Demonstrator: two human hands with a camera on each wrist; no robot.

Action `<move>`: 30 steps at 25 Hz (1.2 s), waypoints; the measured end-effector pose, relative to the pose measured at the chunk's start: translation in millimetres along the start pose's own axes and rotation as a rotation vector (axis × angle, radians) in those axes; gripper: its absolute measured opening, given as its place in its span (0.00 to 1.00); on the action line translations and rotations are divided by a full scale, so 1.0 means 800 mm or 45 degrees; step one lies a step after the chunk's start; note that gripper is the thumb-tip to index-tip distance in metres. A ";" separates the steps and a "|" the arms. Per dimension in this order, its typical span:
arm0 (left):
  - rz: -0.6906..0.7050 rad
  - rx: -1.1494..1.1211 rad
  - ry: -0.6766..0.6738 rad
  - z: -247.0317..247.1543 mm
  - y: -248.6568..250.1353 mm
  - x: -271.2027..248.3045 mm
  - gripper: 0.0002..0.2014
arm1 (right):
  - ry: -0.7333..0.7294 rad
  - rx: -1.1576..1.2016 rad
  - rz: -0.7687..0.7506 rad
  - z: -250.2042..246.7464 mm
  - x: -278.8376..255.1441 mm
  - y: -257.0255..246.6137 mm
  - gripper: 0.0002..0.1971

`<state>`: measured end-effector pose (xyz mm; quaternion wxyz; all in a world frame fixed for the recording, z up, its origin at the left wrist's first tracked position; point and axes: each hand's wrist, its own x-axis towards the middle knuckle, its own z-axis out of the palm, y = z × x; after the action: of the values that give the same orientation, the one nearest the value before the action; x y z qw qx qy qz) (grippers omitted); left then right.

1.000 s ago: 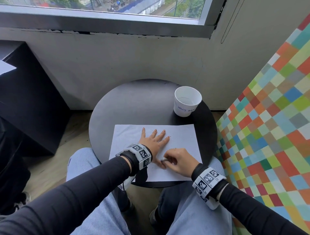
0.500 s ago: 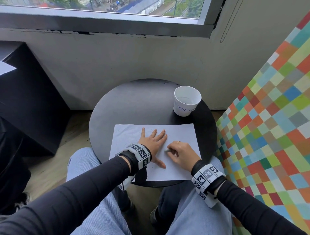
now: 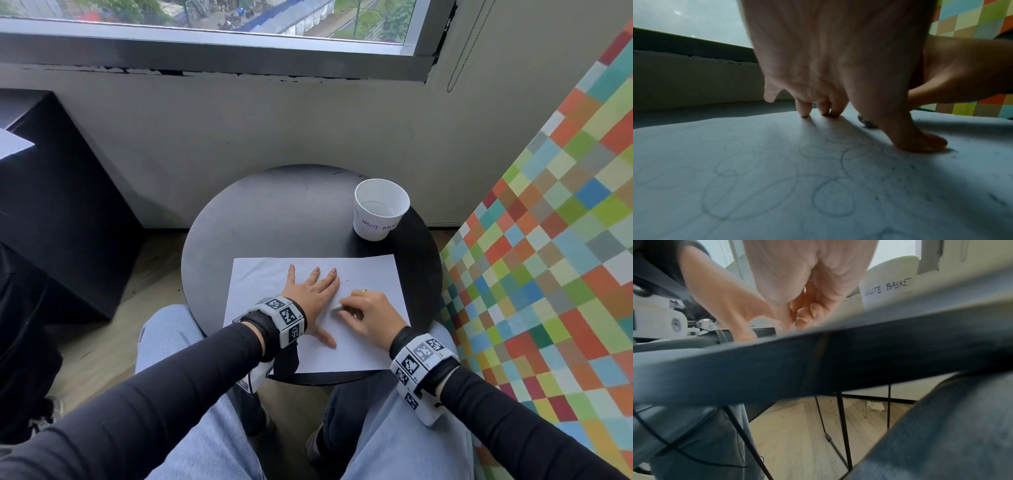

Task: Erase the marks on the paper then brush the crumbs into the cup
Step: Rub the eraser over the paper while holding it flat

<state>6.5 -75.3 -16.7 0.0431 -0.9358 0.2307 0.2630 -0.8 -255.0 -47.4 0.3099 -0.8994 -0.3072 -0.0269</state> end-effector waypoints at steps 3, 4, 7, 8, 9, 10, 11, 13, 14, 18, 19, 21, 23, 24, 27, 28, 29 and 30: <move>0.037 0.034 -0.071 -0.008 -0.012 -0.002 0.65 | 0.111 -0.054 0.083 -0.002 0.005 0.006 0.06; 0.044 0.052 -0.083 -0.010 -0.013 -0.002 0.65 | 0.102 -0.044 0.077 0.001 0.004 0.002 0.06; 0.039 0.082 -0.099 -0.014 -0.010 -0.002 0.65 | -0.055 0.008 -0.014 0.004 -0.004 -0.007 0.06; 0.035 0.083 -0.102 -0.013 -0.009 -0.003 0.65 | -0.079 0.005 -0.030 0.002 -0.004 -0.004 0.06; 0.035 0.084 -0.103 -0.013 -0.009 -0.002 0.66 | -0.056 -0.007 -0.009 -0.001 -0.002 0.000 0.06; 0.036 0.080 -0.102 -0.012 -0.010 -0.001 0.66 | 0.006 -0.024 0.036 -0.004 0.001 0.002 0.06; 0.036 0.075 -0.100 -0.012 -0.010 0.000 0.66 | 0.071 -0.041 0.073 -0.005 0.003 0.004 0.07; 0.026 0.073 -0.107 -0.012 -0.010 -0.001 0.66 | 0.047 -0.044 0.027 -0.001 0.001 -0.001 0.07; 0.022 0.076 -0.113 -0.013 -0.010 -0.001 0.66 | -0.019 -0.027 -0.023 0.002 -0.001 -0.006 0.06; 0.034 0.072 -0.103 -0.013 -0.010 0.000 0.66 | 0.051 -0.066 0.056 -0.002 0.005 -0.001 0.07; 0.032 0.067 -0.104 -0.013 -0.010 0.001 0.66 | 0.065 -0.071 0.062 -0.003 0.005 0.001 0.07; 0.024 0.070 -0.115 -0.011 -0.011 0.001 0.66 | -0.061 -0.061 -0.045 -0.004 0.001 -0.004 0.05; 0.029 0.073 -0.112 -0.011 -0.010 0.002 0.66 | -0.161 -0.082 -0.114 -0.007 0.001 -0.006 0.03; 0.036 0.073 -0.104 -0.012 -0.010 0.003 0.66 | -0.121 -0.097 -0.077 -0.011 0.006 -0.002 0.04; 0.033 0.056 -0.103 -0.013 -0.011 0.002 0.66 | 0.025 -0.141 0.026 -0.014 0.013 0.001 0.08; 0.027 0.057 -0.113 -0.012 -0.011 0.001 0.66 | -0.031 -0.118 -0.031 -0.009 0.008 -0.003 0.08; 0.025 0.064 -0.115 -0.012 -0.010 0.001 0.66 | -0.130 -0.093 -0.099 -0.007 0.001 -0.008 0.08; 0.024 0.074 -0.112 -0.011 -0.010 0.001 0.66 | -0.222 -0.078 -0.141 -0.008 -0.004 -0.010 0.08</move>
<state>15.3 -70.7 -9.9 0.0779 -0.9194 0.2451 0.2976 -6.6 -255.2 -39.1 0.2525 -0.8890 -0.3811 0.0251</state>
